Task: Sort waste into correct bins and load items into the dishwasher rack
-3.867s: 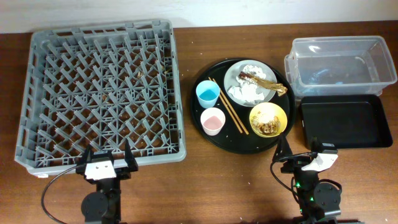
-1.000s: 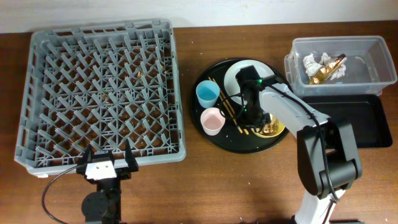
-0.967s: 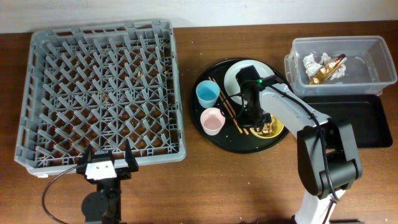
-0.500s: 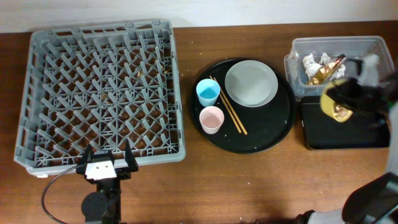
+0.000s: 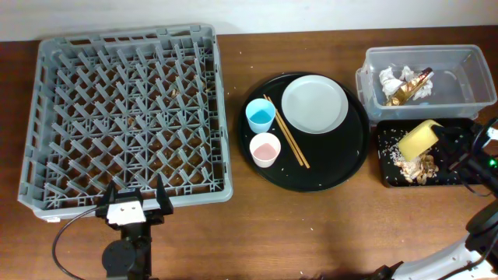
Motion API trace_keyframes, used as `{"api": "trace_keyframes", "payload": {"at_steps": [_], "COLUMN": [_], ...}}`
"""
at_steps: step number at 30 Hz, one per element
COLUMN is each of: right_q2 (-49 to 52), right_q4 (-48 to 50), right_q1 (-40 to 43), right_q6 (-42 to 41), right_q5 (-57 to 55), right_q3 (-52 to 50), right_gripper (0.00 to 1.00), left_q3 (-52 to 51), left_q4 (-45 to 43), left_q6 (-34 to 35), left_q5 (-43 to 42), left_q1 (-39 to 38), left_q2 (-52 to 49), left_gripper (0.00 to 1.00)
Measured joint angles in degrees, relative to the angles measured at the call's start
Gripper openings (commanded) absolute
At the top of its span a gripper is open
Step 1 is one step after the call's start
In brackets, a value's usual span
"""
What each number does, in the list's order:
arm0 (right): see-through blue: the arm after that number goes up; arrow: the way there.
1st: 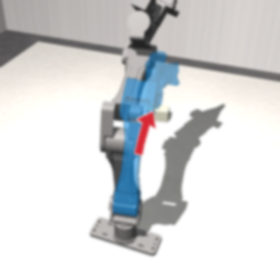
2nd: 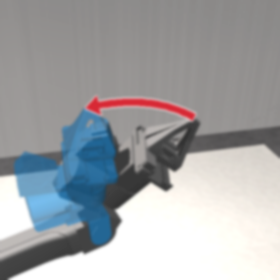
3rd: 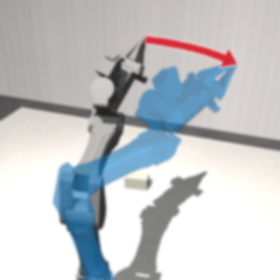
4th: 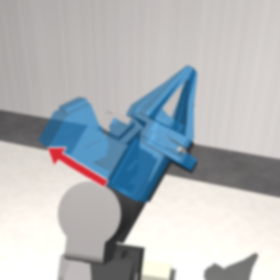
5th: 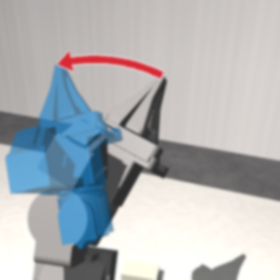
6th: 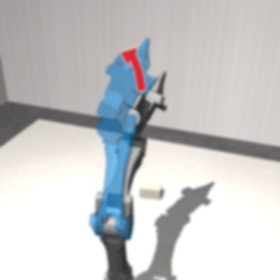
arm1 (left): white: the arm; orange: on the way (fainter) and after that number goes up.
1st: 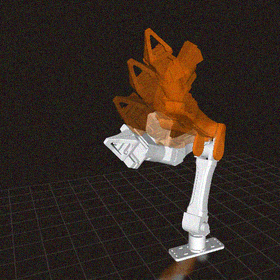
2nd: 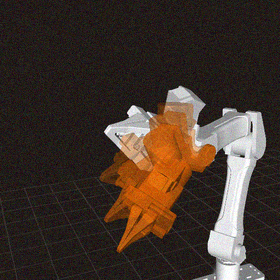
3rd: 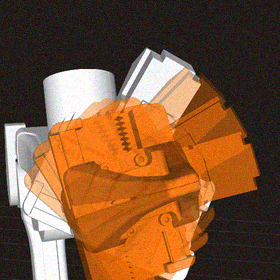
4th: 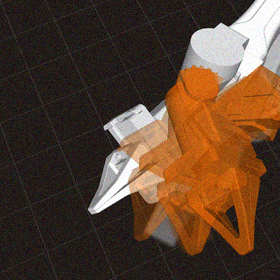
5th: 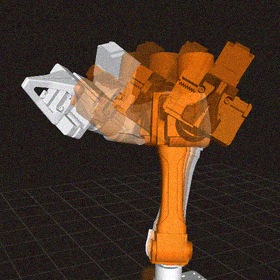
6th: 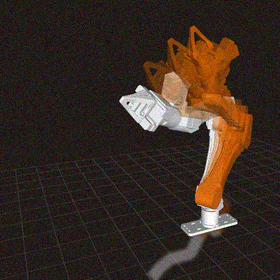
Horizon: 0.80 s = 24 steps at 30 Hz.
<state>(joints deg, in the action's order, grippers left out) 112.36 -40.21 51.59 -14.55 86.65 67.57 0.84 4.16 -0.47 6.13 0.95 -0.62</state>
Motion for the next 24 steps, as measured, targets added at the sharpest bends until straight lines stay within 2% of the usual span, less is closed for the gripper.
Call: {"api": "trace_keyframes", "payload": {"at_steps": [3, 6, 11, 14, 17, 19, 21, 22, 24], "right_q2": [0.0, 0.0, -1.6, -8.4, -17.7, -21.8, -22.7, -22.8, -22.6], "right_q4": [0.2, 0.2, -1.1, -0.8, 0.0, -0.1, -0.4, -0.7, -2.1], "right_q1": [2.1, 3.0, 3.0, -1.2, -13.2, -23.7, -40.2, -45.2, -60.4], "right_q6": [-3.5, -3.7, -0.2, 2.9, 3.6, 4.1, 4.0, 4.0, 2.2], "right_q5": [0.3, 0.3, 0.5, 0.1, -8.3, -19.2, -35.8, -42.8, -63.1], "right_q3": [0.0, 0.0, 0.0, 0.0, 0.1, 0.2, 0.2, 0.3, 0.3], "right_gripper": [0.04, 0.04, 0.04, 0.04, 0.04, 0.04, 0.04, 0.04, 0.04], "left_q3": [0.0, 0.0, 0.0, 0.0, 0.0, 0.0, 0.0, 0.0, 0.0], "left_q4": [0.0, 0.0, 0.0, 0.0, 0.0, 0.0, 0.0, 0.0, 0.0], "left_q6": [0.0, 0.0, 0.0, 0.0, 0.0, 0.0, 0.0, 0.0, 0.0], "left_q5": [0.0, 0.0, 0.0, 0.0, 0.0, 0.0, 0.0, 0.0, -0.2], "left_q1": [0.0, 0.0, 0.0, 0.0, 0.0, 0.0, 0.0, 0.0, 0.0], "left_q2": [0.0, 0.0, 0.0, 0.0, 0.0, 0.0, 0.0, 0.0, 0.0], "left_gripper": [0.99, 0.99, 0.99, 0.99, 0.99, 0.99, 0.99, 0.99, 0.99]}}
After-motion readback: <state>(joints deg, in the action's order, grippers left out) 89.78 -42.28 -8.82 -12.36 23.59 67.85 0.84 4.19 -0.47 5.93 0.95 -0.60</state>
